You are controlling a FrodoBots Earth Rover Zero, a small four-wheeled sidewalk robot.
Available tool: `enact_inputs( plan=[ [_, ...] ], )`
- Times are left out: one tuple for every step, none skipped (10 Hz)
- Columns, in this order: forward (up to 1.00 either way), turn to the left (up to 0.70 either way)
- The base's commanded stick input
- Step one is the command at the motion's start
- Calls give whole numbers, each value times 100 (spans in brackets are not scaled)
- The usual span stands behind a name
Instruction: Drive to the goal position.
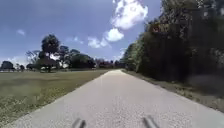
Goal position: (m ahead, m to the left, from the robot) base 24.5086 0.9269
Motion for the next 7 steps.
enact_inputs(
  plan=[
    [50,0],
    [50,0],
    [50,0],
    [50,0],
    [50,0],
    [50,0],
    [50,0]
  ],
)
